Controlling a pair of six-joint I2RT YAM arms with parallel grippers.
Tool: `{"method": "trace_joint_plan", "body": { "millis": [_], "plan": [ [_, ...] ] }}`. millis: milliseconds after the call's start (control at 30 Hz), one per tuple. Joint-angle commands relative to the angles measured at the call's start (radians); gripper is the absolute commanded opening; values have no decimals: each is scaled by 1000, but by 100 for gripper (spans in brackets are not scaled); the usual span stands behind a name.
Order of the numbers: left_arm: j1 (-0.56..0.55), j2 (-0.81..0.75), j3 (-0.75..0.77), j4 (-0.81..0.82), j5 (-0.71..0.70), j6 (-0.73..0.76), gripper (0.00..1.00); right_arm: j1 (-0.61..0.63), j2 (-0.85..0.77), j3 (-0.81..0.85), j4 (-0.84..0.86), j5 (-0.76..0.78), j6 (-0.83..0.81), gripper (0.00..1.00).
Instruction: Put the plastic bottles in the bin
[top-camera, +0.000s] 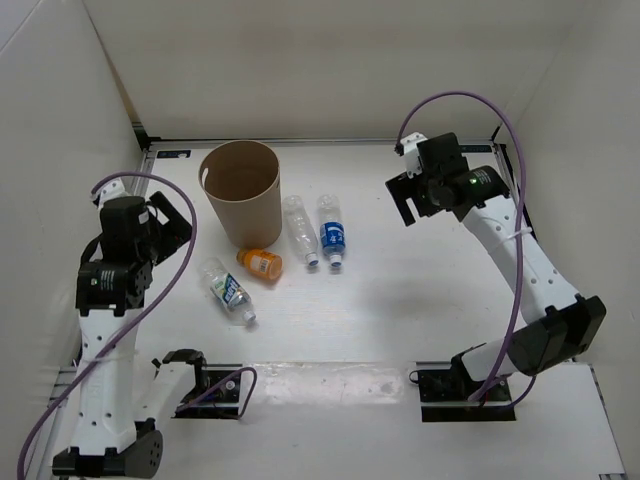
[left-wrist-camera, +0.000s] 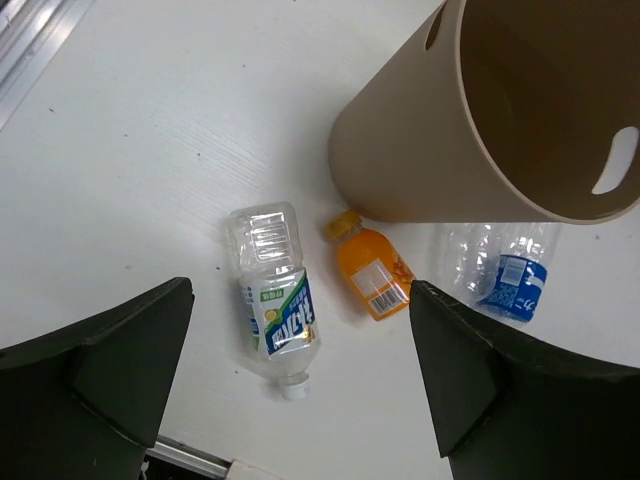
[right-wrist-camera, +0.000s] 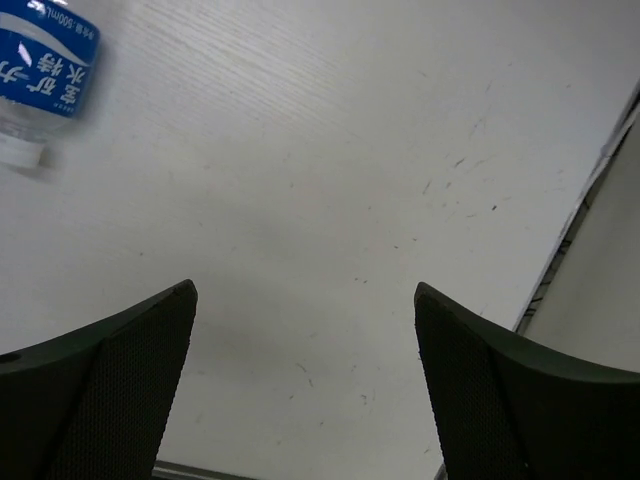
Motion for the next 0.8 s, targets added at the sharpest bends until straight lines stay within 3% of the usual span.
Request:
{"method": "trace_joint_plan", "body": {
  "millis": [0, 33, 167, 267, 367, 500, 767],
  "plan": [
    [7, 55, 18, -11, 32, 3, 99, 62, -51, -19, 106, 148, -53, 90],
    [7, 67, 14, -6, 32, 2, 99, 110, -47, -51, 122, 212, -75, 90],
    [43, 81, -9, 19, 42, -4, 99, 115, 21, -6, 90, 124, -115, 90],
    [51, 98, -5, 29, 84, 2, 99, 6, 164, 150, -2, -355, -80, 90],
    [60, 115, -2, 11, 94, 2, 99, -74, 299, 258, -22, -549, -42, 90],
    [59, 116, -9, -15, 108, -3, 99, -55, 432, 375, -34, -574, -79, 90],
    [60, 104, -26, -78, 117, -4, 99, -20, 656, 433, -14, -671, 32, 90]
  ]
}}
